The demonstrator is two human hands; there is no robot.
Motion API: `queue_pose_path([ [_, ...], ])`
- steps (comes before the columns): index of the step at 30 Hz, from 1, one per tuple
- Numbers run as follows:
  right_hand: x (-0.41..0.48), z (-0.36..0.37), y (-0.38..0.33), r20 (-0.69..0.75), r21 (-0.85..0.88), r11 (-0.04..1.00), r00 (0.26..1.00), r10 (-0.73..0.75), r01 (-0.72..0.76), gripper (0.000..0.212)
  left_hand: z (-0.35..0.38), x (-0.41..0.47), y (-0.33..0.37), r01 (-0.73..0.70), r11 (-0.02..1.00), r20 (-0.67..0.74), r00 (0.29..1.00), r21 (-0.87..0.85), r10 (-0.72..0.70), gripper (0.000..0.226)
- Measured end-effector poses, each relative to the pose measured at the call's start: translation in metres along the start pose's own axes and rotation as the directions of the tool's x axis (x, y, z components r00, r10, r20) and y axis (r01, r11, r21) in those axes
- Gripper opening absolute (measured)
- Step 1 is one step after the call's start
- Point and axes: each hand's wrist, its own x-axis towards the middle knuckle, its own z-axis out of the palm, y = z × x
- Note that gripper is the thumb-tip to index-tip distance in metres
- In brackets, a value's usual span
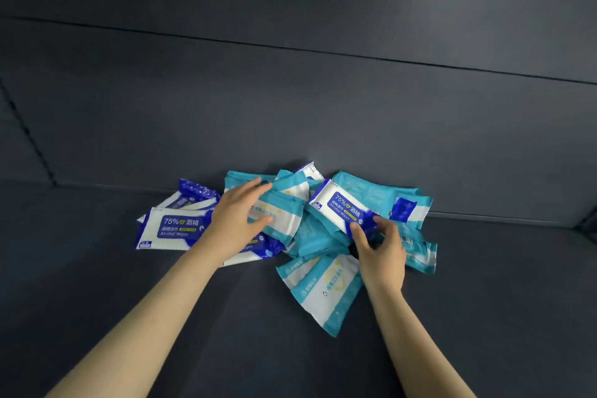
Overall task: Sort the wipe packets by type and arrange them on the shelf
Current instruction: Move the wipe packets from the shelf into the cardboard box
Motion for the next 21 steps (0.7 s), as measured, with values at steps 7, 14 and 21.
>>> queue_pose_path([
  [7,-0.006,0.004,-0.001,-0.018,0.068,0.997,0.999,0.033,-0.031,0.042,0.001,0.01,-0.033,-0.193,0.895,-0.214,0.931,0.401,0.296,0.053],
  [14,0.0,-0.001,-0.022,-0.01,-0.272,0.962,1.0,0.005,-0.008,0.048,-0.022,0.013,-0.046,-0.162,0.974,-0.324,0.923,0.159,0.207,0.04],
  [21,0.012,0.011,-0.054,0.298,-0.287,0.958,0.951,0.085,0.005,0.073,-0.038,0.014,-0.033,0.154,0.791,-0.003,0.981,-0.592,-0.194,0.026],
])
